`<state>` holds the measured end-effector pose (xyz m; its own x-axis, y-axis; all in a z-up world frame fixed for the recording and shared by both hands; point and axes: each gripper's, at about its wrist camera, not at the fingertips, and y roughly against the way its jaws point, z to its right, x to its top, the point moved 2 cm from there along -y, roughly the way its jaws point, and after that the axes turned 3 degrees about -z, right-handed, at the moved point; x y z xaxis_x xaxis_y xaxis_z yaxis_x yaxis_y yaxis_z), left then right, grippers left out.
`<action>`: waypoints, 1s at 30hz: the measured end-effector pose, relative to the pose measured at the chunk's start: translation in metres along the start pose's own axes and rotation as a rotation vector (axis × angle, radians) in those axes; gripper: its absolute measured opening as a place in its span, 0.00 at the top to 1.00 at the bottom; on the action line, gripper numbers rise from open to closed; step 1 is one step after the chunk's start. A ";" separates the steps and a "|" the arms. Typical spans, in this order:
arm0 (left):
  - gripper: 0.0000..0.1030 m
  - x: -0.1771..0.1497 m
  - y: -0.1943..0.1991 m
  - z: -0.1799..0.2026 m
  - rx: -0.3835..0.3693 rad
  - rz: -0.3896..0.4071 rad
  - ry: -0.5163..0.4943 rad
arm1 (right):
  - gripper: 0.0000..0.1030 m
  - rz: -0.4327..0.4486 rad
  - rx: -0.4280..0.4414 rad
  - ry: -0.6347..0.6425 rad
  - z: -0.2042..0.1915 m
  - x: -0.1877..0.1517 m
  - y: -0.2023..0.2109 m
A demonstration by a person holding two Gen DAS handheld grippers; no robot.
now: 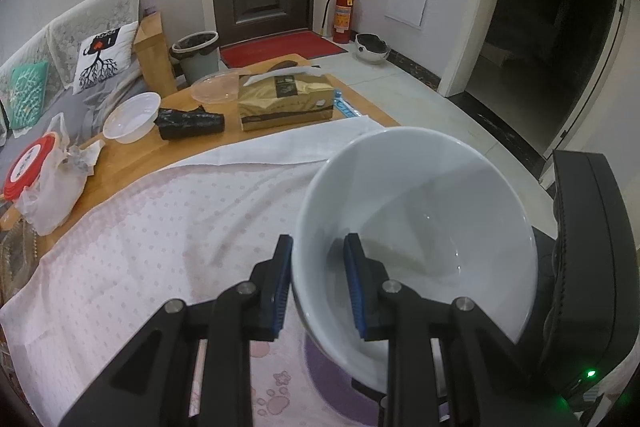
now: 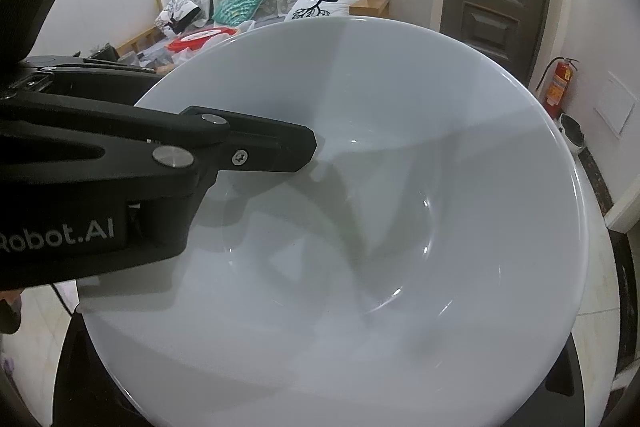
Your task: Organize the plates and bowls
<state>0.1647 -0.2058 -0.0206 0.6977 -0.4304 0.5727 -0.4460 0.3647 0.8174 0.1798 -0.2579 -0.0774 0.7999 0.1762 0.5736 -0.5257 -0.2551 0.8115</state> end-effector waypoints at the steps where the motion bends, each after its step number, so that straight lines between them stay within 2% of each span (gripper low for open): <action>1: 0.78 -0.001 0.001 0.003 -0.001 0.000 -0.002 | 0.03 0.001 -0.001 -0.001 0.000 -0.002 0.002; 16: 0.78 -0.019 0.002 0.027 -0.017 -0.021 -0.014 | 0.03 -0.017 -0.005 -0.023 0.008 -0.025 0.016; 30: 0.78 -0.033 -0.015 0.040 -0.026 -0.054 -0.011 | 0.03 -0.044 0.001 -0.038 0.010 -0.049 0.016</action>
<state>0.1265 -0.2299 -0.0495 0.7144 -0.4587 0.5284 -0.3930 0.3618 0.8454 0.1351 -0.2802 -0.0940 0.8326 0.1514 0.5328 -0.4895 -0.2492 0.8357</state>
